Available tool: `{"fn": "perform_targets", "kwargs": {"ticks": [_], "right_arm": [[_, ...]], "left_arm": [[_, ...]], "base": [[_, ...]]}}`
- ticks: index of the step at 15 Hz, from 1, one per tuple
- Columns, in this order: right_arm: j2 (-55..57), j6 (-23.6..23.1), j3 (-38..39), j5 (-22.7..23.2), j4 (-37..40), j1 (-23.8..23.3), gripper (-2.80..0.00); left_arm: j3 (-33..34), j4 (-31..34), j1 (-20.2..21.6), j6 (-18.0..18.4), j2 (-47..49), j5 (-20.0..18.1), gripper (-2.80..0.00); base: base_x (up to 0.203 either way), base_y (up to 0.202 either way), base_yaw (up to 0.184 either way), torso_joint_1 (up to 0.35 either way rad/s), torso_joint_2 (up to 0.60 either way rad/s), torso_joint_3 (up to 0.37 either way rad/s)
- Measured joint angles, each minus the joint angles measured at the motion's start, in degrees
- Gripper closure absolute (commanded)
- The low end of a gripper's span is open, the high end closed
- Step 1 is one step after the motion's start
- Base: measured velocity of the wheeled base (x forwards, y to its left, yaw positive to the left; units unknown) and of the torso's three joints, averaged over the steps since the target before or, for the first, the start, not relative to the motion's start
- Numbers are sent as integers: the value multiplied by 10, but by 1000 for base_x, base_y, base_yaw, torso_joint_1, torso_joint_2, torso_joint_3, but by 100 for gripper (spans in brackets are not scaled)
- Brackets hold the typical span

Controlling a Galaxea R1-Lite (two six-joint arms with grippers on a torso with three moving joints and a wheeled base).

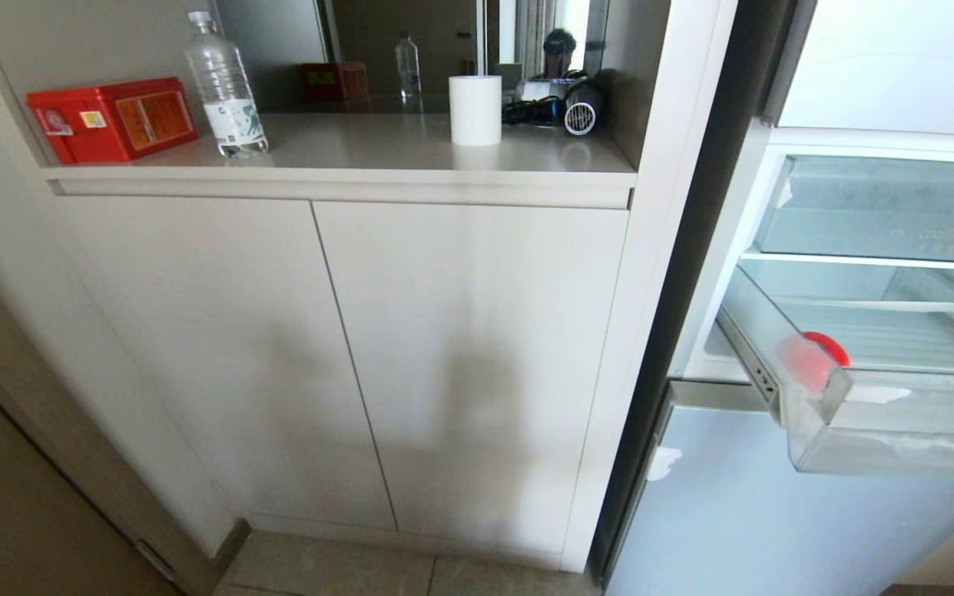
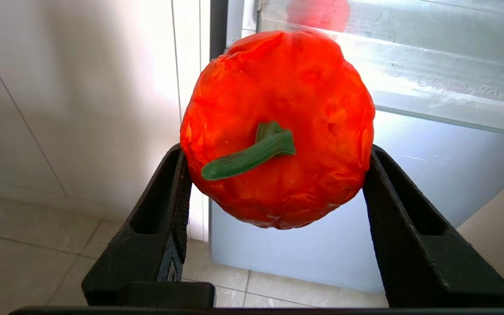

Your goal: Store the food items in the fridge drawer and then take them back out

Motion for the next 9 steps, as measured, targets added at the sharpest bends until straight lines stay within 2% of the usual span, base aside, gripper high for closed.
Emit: {"fn": "perform_targets", "kwargs": {"ticks": [9], "right_arm": [[0,38,2,-6,-1,0,0]], "left_arm": [[0,0,0,0,0,0,0]], "base": [[0,0,0,0,0,0]]}}
